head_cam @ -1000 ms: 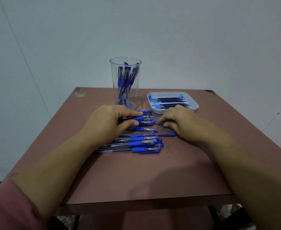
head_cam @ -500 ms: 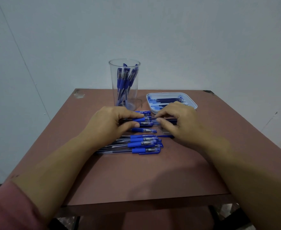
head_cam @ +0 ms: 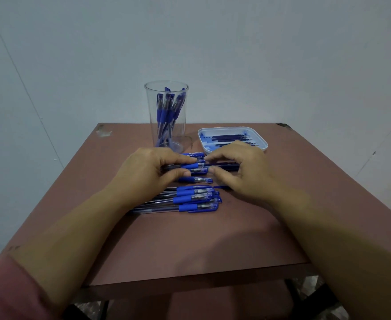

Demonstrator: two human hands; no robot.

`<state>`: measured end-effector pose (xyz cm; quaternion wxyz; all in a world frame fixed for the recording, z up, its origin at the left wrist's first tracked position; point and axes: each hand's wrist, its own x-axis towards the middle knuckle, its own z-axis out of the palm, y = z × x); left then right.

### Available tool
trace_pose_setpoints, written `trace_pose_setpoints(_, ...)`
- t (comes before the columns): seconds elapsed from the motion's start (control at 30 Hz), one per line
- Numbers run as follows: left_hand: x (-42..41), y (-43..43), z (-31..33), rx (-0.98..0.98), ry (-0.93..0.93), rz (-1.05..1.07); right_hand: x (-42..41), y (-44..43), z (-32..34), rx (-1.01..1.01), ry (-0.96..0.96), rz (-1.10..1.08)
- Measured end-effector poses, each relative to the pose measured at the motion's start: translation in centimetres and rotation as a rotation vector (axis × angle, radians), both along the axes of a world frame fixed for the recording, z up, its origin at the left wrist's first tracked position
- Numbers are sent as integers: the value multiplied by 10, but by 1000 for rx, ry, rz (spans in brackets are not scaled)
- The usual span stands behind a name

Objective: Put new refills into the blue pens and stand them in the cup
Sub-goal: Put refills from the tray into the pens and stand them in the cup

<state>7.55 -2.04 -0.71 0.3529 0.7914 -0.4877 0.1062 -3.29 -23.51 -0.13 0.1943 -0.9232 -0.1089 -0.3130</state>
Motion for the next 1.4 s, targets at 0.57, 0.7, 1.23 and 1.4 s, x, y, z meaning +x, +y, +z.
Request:
trace_pose_setpoints(0.57,1,0,1,-13,-20,18,-6,-14,3,34,-33,-55)
trace_pose_setpoints(0.7,3,2,2,-44,-8,70,-8,-33,3,112,-32,-129)
trace_pose_setpoints(1.23,7,4,1,-38,16,83,9,-62,-8,12,217,-196)
trace_pose_setpoints(1.4,6,4,1,-43,13,83,12,-62,-4,16,154,-243)
